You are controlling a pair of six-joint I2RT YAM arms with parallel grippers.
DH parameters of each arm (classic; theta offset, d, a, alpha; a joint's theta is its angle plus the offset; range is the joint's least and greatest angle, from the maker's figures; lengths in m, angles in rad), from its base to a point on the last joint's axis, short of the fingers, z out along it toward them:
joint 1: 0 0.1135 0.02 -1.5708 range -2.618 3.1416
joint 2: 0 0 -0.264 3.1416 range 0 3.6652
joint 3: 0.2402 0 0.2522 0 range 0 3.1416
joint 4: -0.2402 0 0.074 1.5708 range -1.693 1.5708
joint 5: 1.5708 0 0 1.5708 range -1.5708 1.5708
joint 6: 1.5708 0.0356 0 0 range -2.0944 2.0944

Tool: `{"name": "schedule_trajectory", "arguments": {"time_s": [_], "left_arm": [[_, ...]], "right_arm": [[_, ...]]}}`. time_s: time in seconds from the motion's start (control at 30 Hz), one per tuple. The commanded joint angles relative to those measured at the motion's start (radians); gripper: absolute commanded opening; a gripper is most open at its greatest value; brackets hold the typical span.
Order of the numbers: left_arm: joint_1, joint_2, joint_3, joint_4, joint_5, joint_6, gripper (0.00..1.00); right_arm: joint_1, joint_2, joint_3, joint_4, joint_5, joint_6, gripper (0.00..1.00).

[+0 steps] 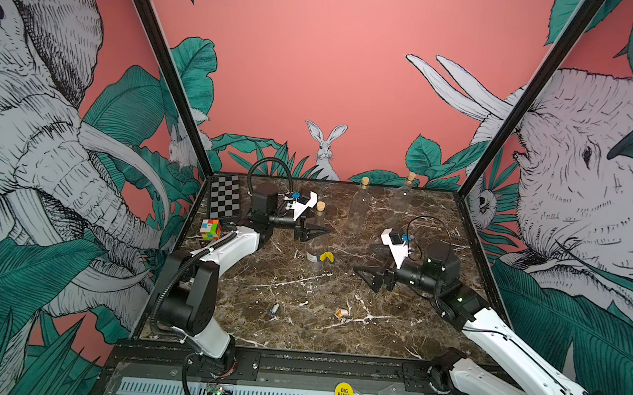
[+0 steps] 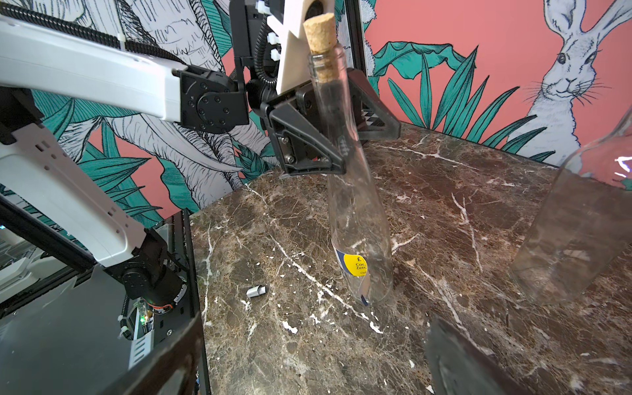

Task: Remove the label from the bottle
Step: Adjust the bottle at the center of the board.

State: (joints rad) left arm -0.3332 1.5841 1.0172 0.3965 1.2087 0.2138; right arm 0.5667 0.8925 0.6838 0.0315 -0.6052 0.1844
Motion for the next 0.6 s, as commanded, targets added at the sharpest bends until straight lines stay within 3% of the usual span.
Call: {"name": "schedule_trajectory", "arguments": {"time_s": [0.0,0.23,0.57], "left_arm": [[-0.011,-0.019,-0.031,0.053,-0.007,-0.004,0.65],[-0.017,-0.034,-0.064,0.080,-0.024,-0.005,0.54],[-0.018,-0.044,-0.080,0.109,-0.056,-0.023,0.11]], "right_arm": [[-0.005,0.007,0.025,0.024,0.006,0.012,0.99],[-0.005,0.008,0.028,0.019,0.007,0.021,0.99],[-0.005,0.006,0.040,-0.005,0.017,0.018,0.98]]}}
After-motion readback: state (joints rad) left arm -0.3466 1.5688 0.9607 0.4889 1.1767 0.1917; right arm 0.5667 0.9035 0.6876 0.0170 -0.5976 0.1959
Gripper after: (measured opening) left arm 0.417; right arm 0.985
